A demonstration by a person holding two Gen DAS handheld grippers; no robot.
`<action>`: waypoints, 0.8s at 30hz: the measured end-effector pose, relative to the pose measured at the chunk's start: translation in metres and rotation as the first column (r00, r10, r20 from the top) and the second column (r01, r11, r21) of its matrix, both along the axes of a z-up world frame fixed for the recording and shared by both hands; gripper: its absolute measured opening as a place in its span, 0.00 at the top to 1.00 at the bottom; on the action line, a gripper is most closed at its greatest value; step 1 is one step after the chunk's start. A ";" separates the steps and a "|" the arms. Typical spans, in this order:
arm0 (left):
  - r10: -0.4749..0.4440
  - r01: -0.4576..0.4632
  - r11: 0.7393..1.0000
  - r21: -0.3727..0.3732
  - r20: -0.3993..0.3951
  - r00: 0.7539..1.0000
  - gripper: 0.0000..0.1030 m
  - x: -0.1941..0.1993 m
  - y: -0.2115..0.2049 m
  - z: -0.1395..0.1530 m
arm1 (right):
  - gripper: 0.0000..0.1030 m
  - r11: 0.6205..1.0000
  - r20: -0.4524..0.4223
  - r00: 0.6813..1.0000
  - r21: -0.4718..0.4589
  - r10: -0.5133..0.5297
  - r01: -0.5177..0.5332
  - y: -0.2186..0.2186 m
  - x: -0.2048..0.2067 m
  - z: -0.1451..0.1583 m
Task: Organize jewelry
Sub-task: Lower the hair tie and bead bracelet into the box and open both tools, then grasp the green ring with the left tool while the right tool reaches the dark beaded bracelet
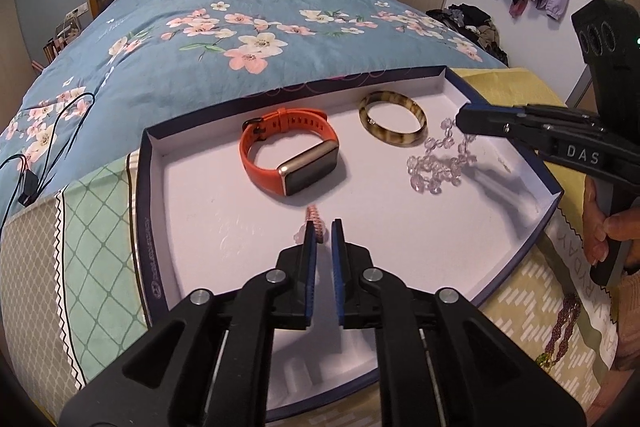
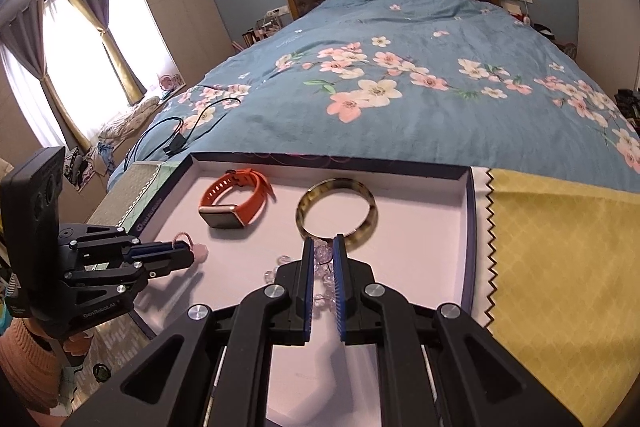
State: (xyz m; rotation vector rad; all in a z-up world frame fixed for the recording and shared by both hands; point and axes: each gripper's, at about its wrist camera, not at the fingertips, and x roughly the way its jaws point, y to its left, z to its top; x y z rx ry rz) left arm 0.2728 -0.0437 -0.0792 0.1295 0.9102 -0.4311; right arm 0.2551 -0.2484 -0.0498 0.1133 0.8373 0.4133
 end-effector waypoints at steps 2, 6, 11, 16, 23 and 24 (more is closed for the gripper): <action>0.000 0.000 1.000 -0.011 0.007 1.000 0.89 0.000 0.000 0.002 | 0.89 1.000 -0.005 1.000 -0.002 -0.012 0.012 -0.003 0.000 -0.001; -0.007 0.008 1.000 -0.022 0.041 0.999 0.78 -0.005 0.001 0.008 | 0.84 0.999 -0.008 0.999 0.005 -0.041 0.041 -0.009 -0.001 -0.001; 0.002 0.003 0.998 -0.064 0.078 0.997 0.73 -0.019 0.012 0.022 | 0.75 0.999 0.016 0.999 0.015 -0.052 0.052 -0.014 -0.010 0.006; 0.040 -0.026 0.991 -0.134 0.103 0.994 0.69 -0.037 0.037 0.040 | 0.69 0.999 0.064 0.998 0.025 -0.024 0.022 -0.014 -0.031 0.022; 0.088 -0.059 0.978 -0.202 0.136 0.987 0.65 -0.077 0.069 0.057 | 0.64 0.999 0.096 0.995 0.038 0.035 -0.039 -0.010 -0.066 0.033; 0.090 -0.061 0.977 -0.207 0.137 0.986 0.64 -0.084 0.071 0.057 | 0.64 0.998 0.097 0.994 0.042 0.047 -0.051 -0.009 -0.072 0.033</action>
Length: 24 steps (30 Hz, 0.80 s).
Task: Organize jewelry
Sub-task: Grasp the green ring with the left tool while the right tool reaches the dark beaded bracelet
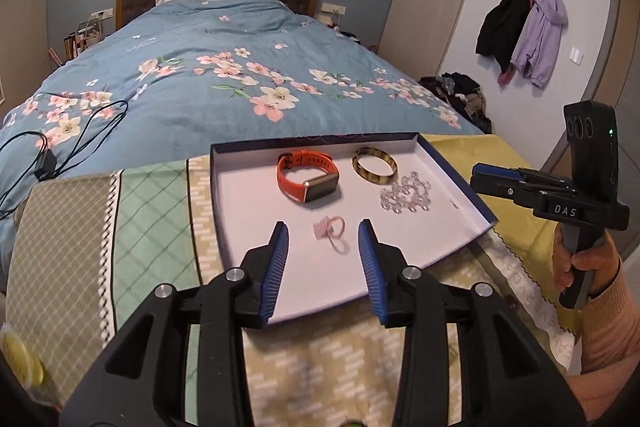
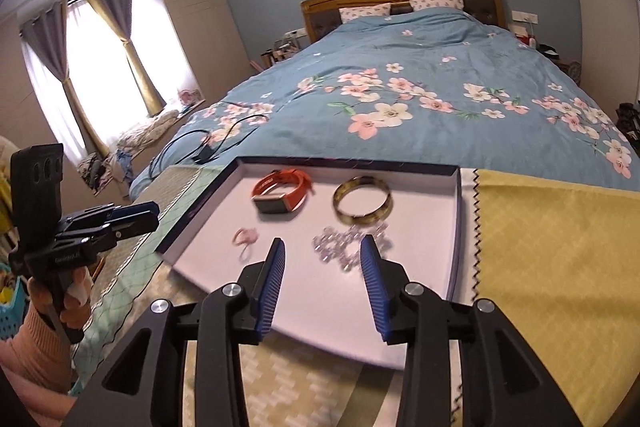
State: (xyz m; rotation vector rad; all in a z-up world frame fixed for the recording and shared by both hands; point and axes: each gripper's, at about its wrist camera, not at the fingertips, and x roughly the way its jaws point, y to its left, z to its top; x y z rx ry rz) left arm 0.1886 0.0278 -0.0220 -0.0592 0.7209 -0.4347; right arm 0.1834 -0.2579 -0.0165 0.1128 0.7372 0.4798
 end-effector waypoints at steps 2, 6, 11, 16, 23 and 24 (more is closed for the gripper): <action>0.001 -0.001 1.000 -0.003 -0.002 1.000 0.62 -0.014 0.004 -0.002 | 0.63 1.000 0.000 1.000 -0.002 0.009 -0.009 0.000 -0.009 -0.001; -0.003 0.003 1.000 0.011 -0.014 1.000 0.58 -0.037 0.005 -0.012 | 0.61 1.000 -0.016 1.000 -0.016 0.026 -0.027 0.001 -0.026 -0.008; -0.017 0.019 0.999 0.034 -0.041 0.999 0.58 -0.060 -0.001 -0.028 | 0.61 0.998 -0.056 0.997 -0.031 0.061 -0.063 0.006 -0.049 -0.023; -0.054 0.057 0.997 0.044 -0.056 0.997 0.54 -0.082 -0.011 -0.039 | 0.59 0.993 -0.090 0.990 -0.037 0.113 -0.116 0.014 -0.072 -0.035; -0.088 0.091 0.994 0.062 -0.053 0.995 0.51 -0.106 -0.019 -0.046 | 0.59 0.997 -0.120 0.992 -0.049 0.050 -0.056 -0.001 -0.092 -0.047; -0.090 0.093 0.994 0.064 -0.053 0.995 0.50 -0.109 -0.020 -0.046 | 0.59 0.998 -0.124 0.992 -0.053 0.040 -0.046 -0.003 -0.093 -0.048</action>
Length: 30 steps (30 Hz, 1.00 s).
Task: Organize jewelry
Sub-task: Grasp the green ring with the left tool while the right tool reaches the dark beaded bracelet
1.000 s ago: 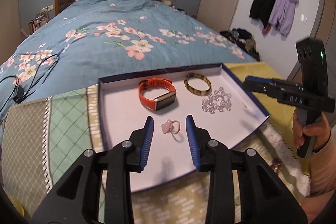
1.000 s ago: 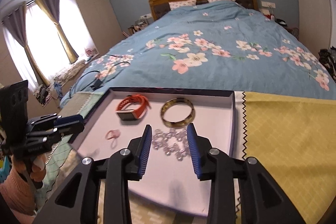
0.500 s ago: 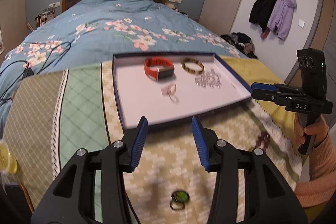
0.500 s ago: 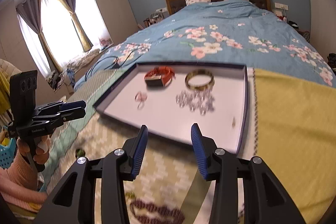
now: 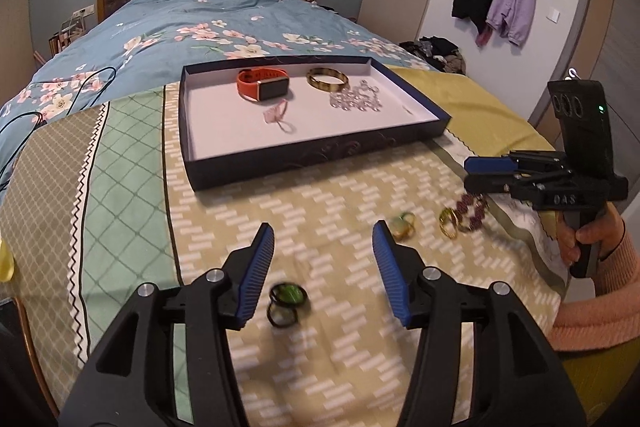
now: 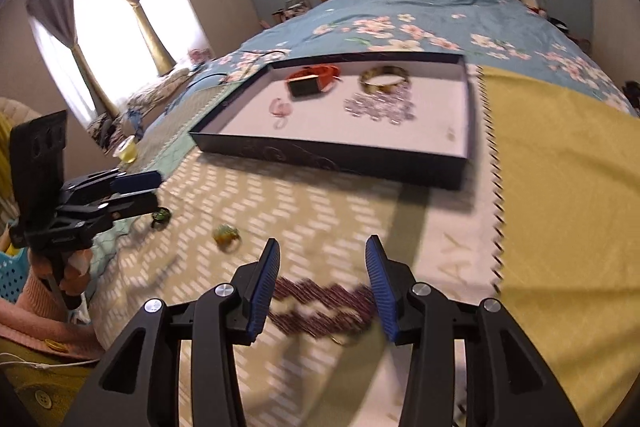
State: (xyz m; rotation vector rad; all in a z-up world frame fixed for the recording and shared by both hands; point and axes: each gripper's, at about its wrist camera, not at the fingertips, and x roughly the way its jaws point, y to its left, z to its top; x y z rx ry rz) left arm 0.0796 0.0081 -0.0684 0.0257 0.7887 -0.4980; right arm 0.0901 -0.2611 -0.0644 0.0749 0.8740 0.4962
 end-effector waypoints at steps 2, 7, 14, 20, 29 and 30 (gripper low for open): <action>-0.001 0.001 1.000 0.015 0.000 1.000 0.49 -0.006 0.001 -0.002 | 0.59 1.000 -0.012 1.000 -0.003 -0.017 0.017 -0.006 -0.004 -0.003; 0.014 -0.014 0.998 0.056 -0.014 1.000 0.49 -0.016 0.003 -0.010 | 0.59 0.999 -0.023 0.999 -0.029 -0.022 0.021 -0.007 -0.012 -0.009; 0.054 -0.052 0.993 0.109 -0.021 0.998 0.55 -0.012 0.011 -0.015 | 0.59 0.997 -0.010 1.000 -0.071 -0.011 0.011 -0.002 -0.016 -0.012; 0.052 -0.043 0.983 0.178 -0.045 0.998 0.68 -0.003 0.002 -0.023 | 0.59 0.996 -0.003 1.000 -0.087 -0.009 0.009 -0.001 -0.021 -0.013; 0.061 -0.056 0.986 0.158 -0.028 0.998 0.78 -0.002 0.003 -0.020 | 0.90 0.992 0.009 1.000 -0.122 0.012 -0.010 0.002 -0.023 -0.011; 0.061 -0.057 0.986 0.154 -0.023 0.998 0.78 -0.003 0.003 -0.018 | 0.91 0.993 0.009 1.000 -0.117 0.013 -0.012 0.001 -0.023 -0.011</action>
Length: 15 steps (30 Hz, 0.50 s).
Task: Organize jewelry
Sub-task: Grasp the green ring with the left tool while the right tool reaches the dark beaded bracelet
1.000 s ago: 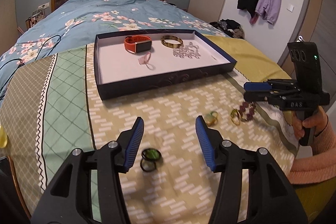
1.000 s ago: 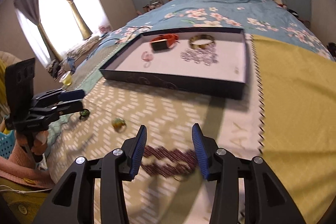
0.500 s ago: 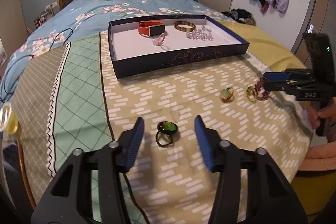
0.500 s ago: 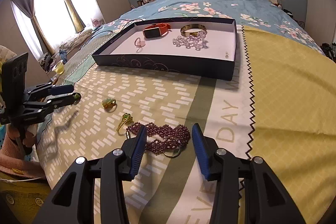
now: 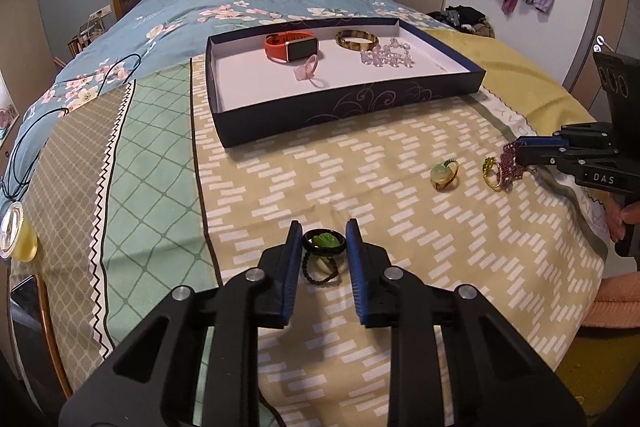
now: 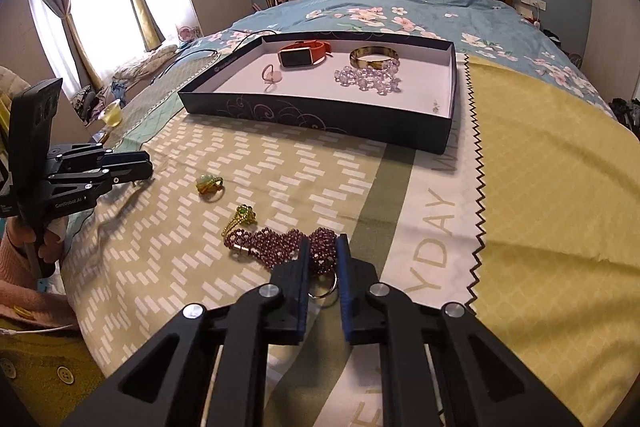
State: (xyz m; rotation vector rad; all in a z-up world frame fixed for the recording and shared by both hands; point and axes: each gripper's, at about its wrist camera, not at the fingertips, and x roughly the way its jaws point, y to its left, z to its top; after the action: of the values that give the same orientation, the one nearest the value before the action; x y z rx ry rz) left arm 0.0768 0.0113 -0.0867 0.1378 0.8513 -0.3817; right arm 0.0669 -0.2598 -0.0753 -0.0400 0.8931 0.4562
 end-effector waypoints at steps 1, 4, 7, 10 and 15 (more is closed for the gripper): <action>-0.001 0.001 1.000 -0.004 0.007 1.000 0.78 -0.001 0.000 0.002 | 0.92 1.000 0.001 1.000 0.014 0.000 0.000 -0.001 0.000 0.001; -0.008 0.008 1.000 -0.013 0.029 1.000 0.78 -0.004 0.000 0.007 | 0.92 0.998 0.005 1.000 0.066 0.011 -0.012 -0.003 -0.001 0.007; -0.010 0.011 1.000 -0.016 0.039 0.999 0.78 -0.007 0.001 0.010 | 0.92 0.996 0.026 0.999 0.087 0.024 -0.026 0.000 -0.002 0.016; -0.010 0.012 0.999 -0.031 0.052 0.999 0.78 -0.008 0.001 0.015 | 0.93 0.993 0.045 0.998 0.108 0.036 -0.041 0.002 -0.003 0.026; -0.008 0.011 0.999 -0.048 0.062 0.998 0.78 -0.010 0.004 0.020 | 0.93 0.989 0.070 0.996 0.134 0.049 -0.058 0.005 -0.003 0.037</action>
State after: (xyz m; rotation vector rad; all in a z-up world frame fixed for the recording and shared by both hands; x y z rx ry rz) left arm 0.0670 0.0151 -0.0667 0.1080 0.7801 -0.4050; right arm 0.0639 -0.2551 -0.0378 0.0453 0.7956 0.5622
